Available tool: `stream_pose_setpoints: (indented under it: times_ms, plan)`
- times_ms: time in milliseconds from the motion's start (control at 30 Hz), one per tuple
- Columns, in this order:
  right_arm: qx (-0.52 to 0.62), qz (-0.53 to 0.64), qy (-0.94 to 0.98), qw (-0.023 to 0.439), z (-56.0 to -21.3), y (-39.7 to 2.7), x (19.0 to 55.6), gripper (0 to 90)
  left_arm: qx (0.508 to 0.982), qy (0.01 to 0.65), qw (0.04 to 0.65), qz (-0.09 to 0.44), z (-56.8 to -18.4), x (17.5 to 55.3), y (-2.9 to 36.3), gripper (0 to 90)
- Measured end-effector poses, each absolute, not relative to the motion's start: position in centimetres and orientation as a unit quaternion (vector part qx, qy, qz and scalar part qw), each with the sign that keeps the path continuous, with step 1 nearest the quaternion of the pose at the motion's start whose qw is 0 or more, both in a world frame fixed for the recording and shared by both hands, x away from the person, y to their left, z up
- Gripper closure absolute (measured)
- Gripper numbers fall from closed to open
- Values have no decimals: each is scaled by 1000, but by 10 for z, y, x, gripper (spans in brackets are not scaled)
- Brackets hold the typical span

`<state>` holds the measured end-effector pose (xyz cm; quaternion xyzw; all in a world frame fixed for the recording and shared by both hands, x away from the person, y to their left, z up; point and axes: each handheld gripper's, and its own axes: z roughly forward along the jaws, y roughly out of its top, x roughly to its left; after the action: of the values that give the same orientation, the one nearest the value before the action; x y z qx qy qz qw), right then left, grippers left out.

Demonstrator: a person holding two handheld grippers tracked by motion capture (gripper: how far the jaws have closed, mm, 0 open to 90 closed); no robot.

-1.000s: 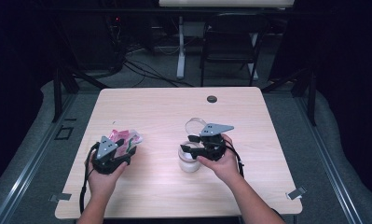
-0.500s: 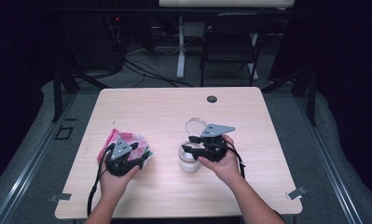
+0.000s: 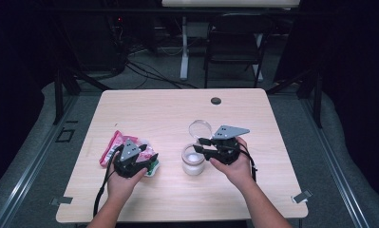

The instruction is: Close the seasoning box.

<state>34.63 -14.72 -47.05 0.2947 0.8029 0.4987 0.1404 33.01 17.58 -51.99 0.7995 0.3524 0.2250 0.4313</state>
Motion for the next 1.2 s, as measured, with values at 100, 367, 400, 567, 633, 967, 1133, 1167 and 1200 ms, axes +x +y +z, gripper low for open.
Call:
stream_pose_setpoints:
  times_ms: [100, 367, 400, 567, 633, 967, 1133, 1167, 1200]
  plan:
    - [298, 499, 801, 144, -470, -151, 346, 658, 800, 352, 431, 224, -521, 331, 175, 440]
    - [312, 503, 794, 141, -469, -163, 347, 714, 801, 351, 432, 223, -522, 334, 172, 459]
    - [314, 505, 791, 141, -469, -165, 347, 724, 801, 350, 432, 222, -522, 334, 172, 461]
    - [322, 503, 789, 146, -466, -173, 350, 796, 803, 348, 428, 225, -522, 333, 172, 466]
    - [329, 501, 786, 149, -466, -176, 351, 823, 803, 348, 428, 225, -522, 333, 172, 467]
    - [370, 496, 770, 153, -469, -196, 364, 900, 800, 352, 428, 228, -522, 331, 176, 475]
    - [386, 487, 769, 151, -476, -202, 372, 900, 799, 356, 425, 232, -522, 329, 180, 476]
    - [389, 487, 768, 148, -478, -202, 375, 900, 799, 357, 424, 234, -522, 328, 181, 477]
    - [391, 489, 765, 149, -479, -203, 376, 900, 799, 358, 423, 235, -521, 327, 183, 477]
